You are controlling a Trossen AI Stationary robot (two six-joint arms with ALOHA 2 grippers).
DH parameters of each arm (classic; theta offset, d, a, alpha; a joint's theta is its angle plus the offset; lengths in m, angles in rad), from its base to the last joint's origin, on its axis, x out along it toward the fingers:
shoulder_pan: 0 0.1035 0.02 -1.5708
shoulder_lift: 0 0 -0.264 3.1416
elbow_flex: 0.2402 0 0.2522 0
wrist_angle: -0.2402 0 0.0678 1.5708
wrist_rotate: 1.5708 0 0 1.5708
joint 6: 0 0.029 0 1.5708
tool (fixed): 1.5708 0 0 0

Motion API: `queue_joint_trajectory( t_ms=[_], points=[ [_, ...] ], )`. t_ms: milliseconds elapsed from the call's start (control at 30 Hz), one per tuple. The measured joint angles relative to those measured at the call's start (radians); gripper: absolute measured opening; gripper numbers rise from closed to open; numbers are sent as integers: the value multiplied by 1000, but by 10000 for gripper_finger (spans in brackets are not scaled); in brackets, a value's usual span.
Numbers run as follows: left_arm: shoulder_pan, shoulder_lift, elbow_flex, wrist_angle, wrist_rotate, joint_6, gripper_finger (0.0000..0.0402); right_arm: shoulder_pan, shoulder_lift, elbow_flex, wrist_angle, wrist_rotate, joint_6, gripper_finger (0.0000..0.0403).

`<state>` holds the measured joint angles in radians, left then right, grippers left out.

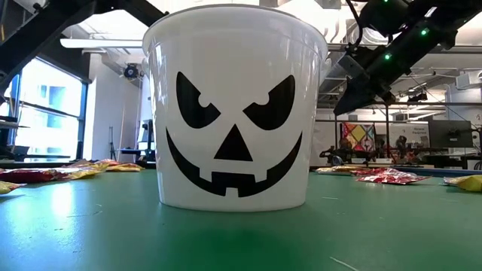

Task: Sort candy by brand, put in halloween buckets
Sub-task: Put the white chocolate into the green bucket

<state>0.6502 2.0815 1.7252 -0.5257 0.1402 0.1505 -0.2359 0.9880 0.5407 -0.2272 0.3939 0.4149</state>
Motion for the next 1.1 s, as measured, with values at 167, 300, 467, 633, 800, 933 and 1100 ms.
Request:
queue_joint_trajectory(
  t_ms=[167, 300, 467, 633, 800, 933, 1100],
  points=[
    [0, 0, 0, -2, 0, 0, 69, 0, 0, 0, 0, 9, 5, 0],
    [-2, -1, 0, -1, 0, -10, 97, 0, 0, 0, 0, 10, 4, 0],
    [-9, -2, 0, -7, -2, -19, 116, 0, 0, 0, 0, 47, 27, 0],
    [-28, -2, 0, 0, -3, -24, 119, 0, 0, 0, -33, 52, 84, 20],
    [-48, -14, 0, 24, -30, -26, 120, -8, 0, 0, -89, 48, 153, 79],
    [-63, -40, -2, 51, -83, -20, 120, -49, 0, 0, -99, 4, 197, 128],
    [-66, -94, -85, 166, -76, -70, 120, -118, 0, 0, -98, -57, 181, 175]
  ],
)
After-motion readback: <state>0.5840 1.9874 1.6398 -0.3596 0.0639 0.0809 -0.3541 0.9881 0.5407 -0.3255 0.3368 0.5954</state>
